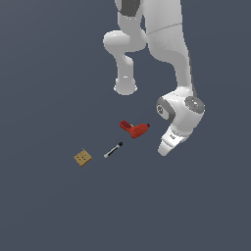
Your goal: Pick up a designated object from a clutter of objects.
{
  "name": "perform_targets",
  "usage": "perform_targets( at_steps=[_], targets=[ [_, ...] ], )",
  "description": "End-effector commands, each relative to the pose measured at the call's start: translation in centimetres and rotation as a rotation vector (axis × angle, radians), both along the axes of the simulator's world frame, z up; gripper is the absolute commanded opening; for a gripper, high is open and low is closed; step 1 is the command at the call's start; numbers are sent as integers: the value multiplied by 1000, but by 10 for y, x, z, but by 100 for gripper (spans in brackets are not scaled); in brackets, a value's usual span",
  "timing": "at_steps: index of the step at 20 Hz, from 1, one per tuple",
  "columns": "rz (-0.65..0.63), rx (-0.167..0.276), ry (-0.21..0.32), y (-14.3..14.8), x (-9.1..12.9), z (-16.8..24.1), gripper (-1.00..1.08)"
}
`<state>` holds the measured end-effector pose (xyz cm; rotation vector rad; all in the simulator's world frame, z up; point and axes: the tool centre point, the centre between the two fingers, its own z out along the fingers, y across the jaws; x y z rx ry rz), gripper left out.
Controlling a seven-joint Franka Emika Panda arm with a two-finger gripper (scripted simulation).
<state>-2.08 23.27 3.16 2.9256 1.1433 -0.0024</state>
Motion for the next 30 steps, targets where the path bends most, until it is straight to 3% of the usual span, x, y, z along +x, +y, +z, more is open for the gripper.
perform_targets(
  at_steps=[1, 11, 30],
  targets=[
    [-1, 0, -1, -5, 0, 8, -100],
    [0, -1, -1, -46, -4, 72, -100],
    [2, 6, -1, -163, -14, 264, -100]
  ],
)
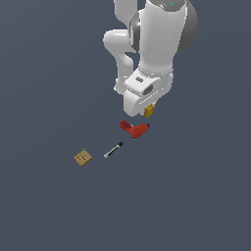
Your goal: Pick up a designated object from a clutter of objects.
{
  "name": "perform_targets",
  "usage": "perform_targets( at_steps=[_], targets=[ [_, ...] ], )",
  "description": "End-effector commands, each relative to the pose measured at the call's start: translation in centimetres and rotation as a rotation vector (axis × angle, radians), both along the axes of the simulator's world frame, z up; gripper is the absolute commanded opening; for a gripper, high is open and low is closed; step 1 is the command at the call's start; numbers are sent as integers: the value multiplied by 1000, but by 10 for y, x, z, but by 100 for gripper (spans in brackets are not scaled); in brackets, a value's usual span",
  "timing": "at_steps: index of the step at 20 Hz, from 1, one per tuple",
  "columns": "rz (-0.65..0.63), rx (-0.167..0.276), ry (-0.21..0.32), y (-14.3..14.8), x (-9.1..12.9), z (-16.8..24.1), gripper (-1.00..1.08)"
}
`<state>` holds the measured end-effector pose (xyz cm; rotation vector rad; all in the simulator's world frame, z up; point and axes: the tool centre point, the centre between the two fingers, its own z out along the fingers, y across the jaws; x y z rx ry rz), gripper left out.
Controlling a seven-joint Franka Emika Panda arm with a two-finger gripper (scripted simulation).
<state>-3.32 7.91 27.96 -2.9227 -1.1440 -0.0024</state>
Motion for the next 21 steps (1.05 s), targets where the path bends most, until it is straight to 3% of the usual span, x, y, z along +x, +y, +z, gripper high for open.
perform_targets(
  at_steps=[1, 11, 21],
  targets=[
    [1, 1, 1, -15, -2, 25, -100],
    [-1, -1, 1, -64, -2, 102, -100],
    [-2, -3, 0, -80, -1, 128, -100]
  ],
)
